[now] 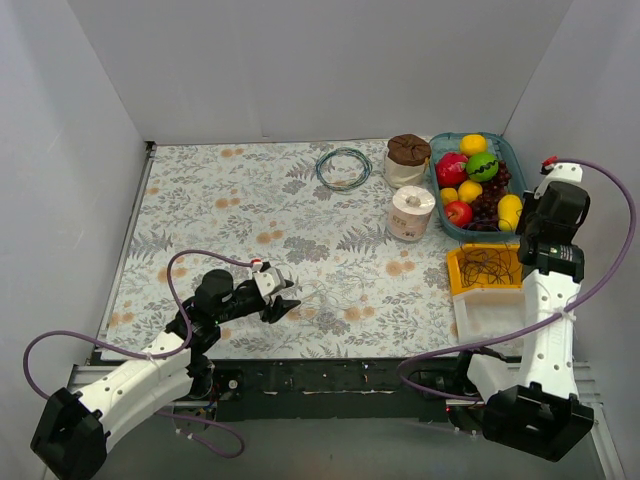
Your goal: Untangle the cables
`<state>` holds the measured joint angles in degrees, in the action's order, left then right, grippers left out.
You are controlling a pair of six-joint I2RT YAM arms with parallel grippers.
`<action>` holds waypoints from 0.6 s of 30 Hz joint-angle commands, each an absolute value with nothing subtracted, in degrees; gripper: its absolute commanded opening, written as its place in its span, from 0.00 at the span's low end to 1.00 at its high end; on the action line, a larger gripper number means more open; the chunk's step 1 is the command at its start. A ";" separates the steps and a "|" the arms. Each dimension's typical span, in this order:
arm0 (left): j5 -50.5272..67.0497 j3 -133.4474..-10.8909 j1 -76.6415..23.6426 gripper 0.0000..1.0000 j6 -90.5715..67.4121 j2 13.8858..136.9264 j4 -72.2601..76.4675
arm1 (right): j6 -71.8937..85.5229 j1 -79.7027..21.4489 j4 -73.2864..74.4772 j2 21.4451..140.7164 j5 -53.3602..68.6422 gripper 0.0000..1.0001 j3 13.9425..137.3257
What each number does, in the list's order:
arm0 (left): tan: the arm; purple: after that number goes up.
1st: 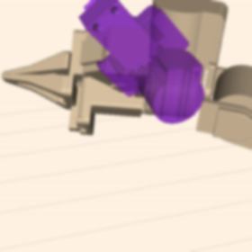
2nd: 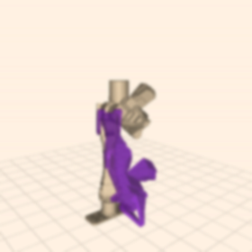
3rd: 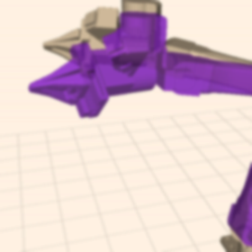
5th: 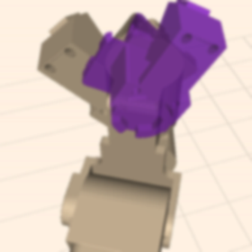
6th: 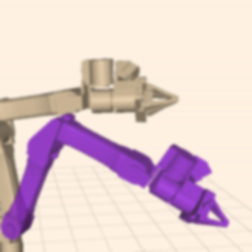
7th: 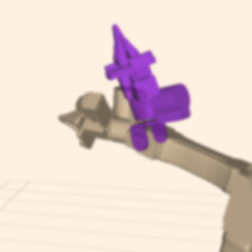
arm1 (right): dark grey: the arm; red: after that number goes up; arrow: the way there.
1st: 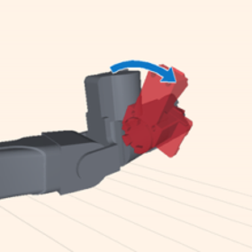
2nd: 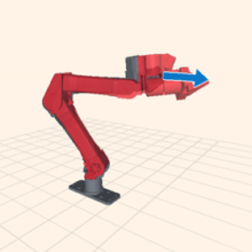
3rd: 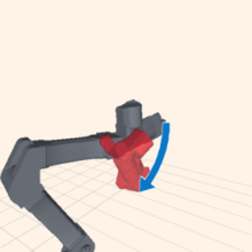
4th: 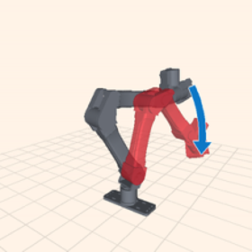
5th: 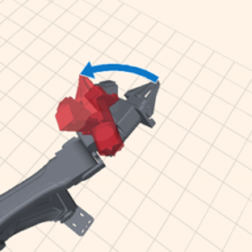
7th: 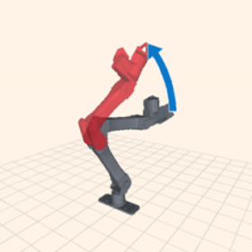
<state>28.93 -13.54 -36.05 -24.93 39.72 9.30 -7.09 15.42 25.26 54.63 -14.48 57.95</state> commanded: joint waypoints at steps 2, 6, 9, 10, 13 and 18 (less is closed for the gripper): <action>28.48 -12.66 -35.16 0.48 -25.66 38.85 10.37 | -4.56 15.56 25.66 53.79 -10.09 0.01 64.93; 28.56 -11.69 -34.98 0.48 -26.01 38.93 12.12 | -7.12 13.90 29.00 54.67 -13.27 0.01 75.39; 28.65 -11.78 -34.81 0.48 -26.10 38.76 12.13 | -5.72 12.66 31.02 53.97 -10.64 0.01 78.13; 28.65 -11.95 -34.63 0.48 -26.02 38.76 11.95 | -5.28 12.57 32.50 53.70 -8.89 0.01 78.48; 28.57 -12.13 -33.93 0.48 -25.93 38.32 11.16 | -3.26 12.66 35.06 52.74 -5.03 0.01 79.27; 28.56 -11.78 -33.40 0.49 -25.84 37.97 11.69 | -2.29 12.66 37.27 51.77 -5.53 0.01 78.40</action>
<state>28.93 -12.10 -33.91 -25.82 38.96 10.81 -4.10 12.69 34.46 51.83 -6.44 78.02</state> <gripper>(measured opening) 0.483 0.030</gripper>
